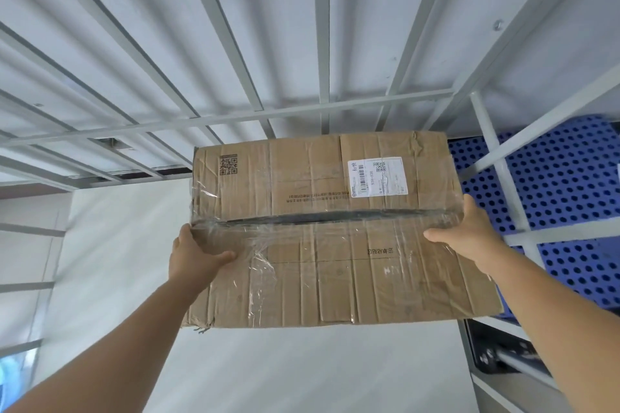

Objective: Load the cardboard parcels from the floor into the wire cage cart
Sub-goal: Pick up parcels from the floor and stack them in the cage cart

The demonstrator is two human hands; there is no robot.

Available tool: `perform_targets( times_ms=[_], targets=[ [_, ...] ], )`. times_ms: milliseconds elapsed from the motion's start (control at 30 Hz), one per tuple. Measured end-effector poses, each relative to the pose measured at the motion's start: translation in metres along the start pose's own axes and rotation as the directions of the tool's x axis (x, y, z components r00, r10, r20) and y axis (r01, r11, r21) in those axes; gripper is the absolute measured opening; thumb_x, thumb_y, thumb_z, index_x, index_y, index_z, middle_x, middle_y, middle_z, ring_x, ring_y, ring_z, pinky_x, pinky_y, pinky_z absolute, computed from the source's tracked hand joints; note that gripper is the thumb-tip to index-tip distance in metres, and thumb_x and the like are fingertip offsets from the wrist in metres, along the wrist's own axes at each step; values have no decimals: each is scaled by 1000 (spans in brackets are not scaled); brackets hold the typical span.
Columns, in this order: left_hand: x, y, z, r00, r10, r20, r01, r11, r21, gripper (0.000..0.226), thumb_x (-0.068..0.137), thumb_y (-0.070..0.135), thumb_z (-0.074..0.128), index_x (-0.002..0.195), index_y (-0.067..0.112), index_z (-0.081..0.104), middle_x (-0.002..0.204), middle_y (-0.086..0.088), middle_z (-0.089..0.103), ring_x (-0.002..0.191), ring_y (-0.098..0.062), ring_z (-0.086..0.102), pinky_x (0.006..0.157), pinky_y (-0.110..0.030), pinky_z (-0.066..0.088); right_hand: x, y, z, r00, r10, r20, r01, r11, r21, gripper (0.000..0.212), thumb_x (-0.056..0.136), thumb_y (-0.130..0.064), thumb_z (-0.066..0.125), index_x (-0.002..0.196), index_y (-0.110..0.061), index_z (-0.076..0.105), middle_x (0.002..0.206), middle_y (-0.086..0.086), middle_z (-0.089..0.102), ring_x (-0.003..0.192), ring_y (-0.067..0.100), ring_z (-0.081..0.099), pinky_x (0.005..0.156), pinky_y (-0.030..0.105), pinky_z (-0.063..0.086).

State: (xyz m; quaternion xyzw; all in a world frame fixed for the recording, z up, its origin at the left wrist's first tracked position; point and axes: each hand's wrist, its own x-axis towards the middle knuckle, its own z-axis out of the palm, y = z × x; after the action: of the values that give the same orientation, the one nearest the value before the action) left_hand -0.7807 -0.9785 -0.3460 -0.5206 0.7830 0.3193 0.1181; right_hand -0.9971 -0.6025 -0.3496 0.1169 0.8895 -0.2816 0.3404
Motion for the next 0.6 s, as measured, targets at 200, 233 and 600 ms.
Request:
perform_targets(
  times_ms=[200,233,600],
  targets=[
    [28,1,28,1000,9,-22,-9,1000,-17,113,66,29,88,152,14,17,146,-10,38,131,-31,42,104,-48,41,38,2,18,998,-46,-32,46,999,-22,124,70,-23,87,157,-23,-2,163,5,7,149,24,14,118,46,22],
    [33,1,31,1000,14,-24,-14,1000,-20,113,66,29,87,152,15,15,147,-9,37,132,-31,41,104,-48,41,43,2,20,998,-53,-37,52,998,-28,124,70,-23,87,157,-24,-2,163,4,7,149,24,14,117,45,22],
    [65,9,57,999,38,-36,-39,998,-40,110,69,24,86,153,19,15,148,-8,35,133,-29,40,104,-45,40,89,1,31,992,-99,-78,96,995,-32,122,72,-20,86,156,-24,-2,164,4,5,150,21,11,119,42,19]
  ],
)
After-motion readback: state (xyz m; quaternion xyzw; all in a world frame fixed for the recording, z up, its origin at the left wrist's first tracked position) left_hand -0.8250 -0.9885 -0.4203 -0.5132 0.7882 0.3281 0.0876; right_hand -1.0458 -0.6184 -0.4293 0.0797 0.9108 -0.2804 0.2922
